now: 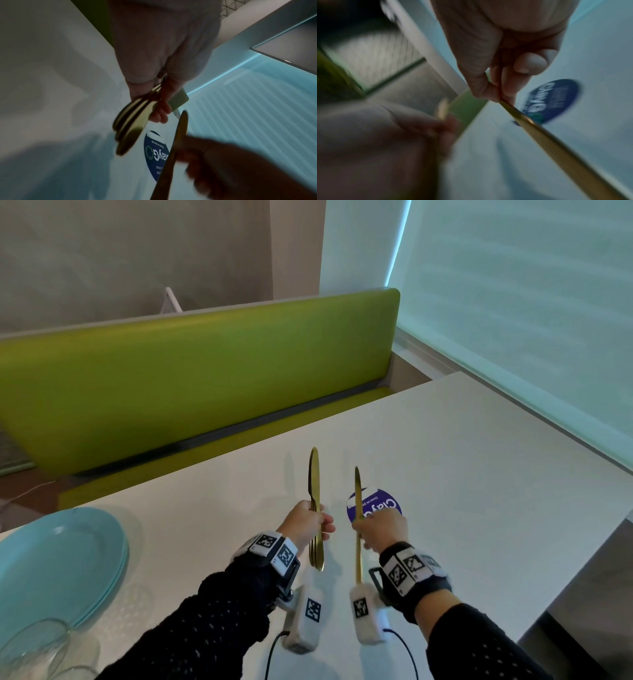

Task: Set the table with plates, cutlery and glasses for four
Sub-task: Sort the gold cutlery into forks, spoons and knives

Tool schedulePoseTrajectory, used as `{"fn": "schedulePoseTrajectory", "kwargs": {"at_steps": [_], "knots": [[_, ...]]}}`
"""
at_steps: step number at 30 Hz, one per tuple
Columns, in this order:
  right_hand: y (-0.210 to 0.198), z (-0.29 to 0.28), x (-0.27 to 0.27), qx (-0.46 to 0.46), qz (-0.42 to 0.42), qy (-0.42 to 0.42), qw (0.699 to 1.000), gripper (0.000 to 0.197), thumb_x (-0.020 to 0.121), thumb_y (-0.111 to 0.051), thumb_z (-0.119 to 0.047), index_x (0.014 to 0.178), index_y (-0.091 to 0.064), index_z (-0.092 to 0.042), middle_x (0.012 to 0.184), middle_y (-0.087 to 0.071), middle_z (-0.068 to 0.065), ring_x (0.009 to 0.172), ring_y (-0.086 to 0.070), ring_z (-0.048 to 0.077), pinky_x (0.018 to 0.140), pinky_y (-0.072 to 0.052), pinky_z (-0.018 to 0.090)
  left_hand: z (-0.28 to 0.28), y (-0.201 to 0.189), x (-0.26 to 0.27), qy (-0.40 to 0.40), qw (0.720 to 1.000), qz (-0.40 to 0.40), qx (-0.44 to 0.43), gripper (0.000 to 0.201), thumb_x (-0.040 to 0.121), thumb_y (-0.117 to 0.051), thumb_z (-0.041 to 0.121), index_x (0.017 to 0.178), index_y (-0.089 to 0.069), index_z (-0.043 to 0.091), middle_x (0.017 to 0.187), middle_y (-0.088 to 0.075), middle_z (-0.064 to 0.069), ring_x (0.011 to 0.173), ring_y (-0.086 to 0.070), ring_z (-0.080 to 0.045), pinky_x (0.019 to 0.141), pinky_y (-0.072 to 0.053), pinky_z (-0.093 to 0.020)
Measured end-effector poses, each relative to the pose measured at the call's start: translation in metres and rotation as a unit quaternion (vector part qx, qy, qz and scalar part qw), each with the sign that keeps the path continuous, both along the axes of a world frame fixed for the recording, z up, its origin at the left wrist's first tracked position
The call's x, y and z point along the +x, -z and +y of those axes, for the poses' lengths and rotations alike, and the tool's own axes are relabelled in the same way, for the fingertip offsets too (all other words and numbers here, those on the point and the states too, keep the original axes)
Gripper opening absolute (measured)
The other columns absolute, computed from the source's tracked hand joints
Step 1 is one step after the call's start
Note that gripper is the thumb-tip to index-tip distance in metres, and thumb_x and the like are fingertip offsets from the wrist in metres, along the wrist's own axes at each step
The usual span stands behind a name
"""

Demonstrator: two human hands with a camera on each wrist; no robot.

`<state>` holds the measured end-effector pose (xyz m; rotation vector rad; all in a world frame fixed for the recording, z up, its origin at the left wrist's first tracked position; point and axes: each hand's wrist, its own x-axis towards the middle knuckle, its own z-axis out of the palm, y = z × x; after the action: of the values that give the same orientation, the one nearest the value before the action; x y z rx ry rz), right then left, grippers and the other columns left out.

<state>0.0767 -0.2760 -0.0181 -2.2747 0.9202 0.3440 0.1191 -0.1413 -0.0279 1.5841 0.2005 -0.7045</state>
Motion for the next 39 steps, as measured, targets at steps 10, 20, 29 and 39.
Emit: {"fn": "schedulePoseTrajectory", "kwargs": {"at_steps": [10,20,29,39], "knots": [[-0.026,0.036,0.016,0.028,-0.039,-0.029,0.998,0.03,0.082,-0.064,-0.029,0.085,-0.073,-0.001,0.08,-0.074,0.012,0.073,-0.068,0.02,0.076,-0.059,0.031,0.001,-0.015,-0.016,0.136,0.989,-0.054,-0.003,0.036,0.08,-0.032,-0.017,0.065,-0.054,0.007,0.06,-0.056,-0.005,0.061,-0.05,-0.016,0.064,-0.043,-0.026],[-0.035,0.078,-0.035,0.07,-0.075,-0.064,0.993,0.022,0.088,-0.06,-0.023,0.086,-0.071,-0.005,0.083,-0.074,0.009,0.061,-0.066,0.014,0.06,-0.057,0.024,0.057,-0.006,-0.058,0.139,0.988,-0.057,0.04,0.02,0.09,-0.034,-0.004,0.093,-0.049,0.009,0.082,-0.057,-0.007,0.065,-0.052,-0.015,0.061,-0.045,-0.024],[-0.042,0.151,-0.123,0.078,-0.107,-0.044,0.99,0.02,0.086,-0.061,-0.018,0.067,-0.064,-0.013,0.068,-0.065,0.001,0.047,-0.057,0.011,0.041,-0.044,0.017,0.173,0.005,-0.152,0.085,0.99,-0.055,0.098,0.028,0.089,-0.031,-0.007,0.111,-0.042,0.006,0.083,-0.055,-0.003,0.067,-0.052,-0.012,0.06,-0.044,-0.02],[-0.049,0.225,-0.197,0.073,-0.107,-0.042,0.991,0.015,0.085,-0.062,-0.019,0.075,-0.068,-0.01,0.071,-0.067,0.004,0.049,-0.058,0.012,0.045,-0.047,0.019,0.28,0.035,-0.26,0.21,0.917,-0.143,0.307,0.033,0.095,-0.039,0.006,0.127,-0.043,0.006,0.116,-0.062,-0.011,0.106,-0.061,-0.024,0.086,-0.047,-0.026]]}}
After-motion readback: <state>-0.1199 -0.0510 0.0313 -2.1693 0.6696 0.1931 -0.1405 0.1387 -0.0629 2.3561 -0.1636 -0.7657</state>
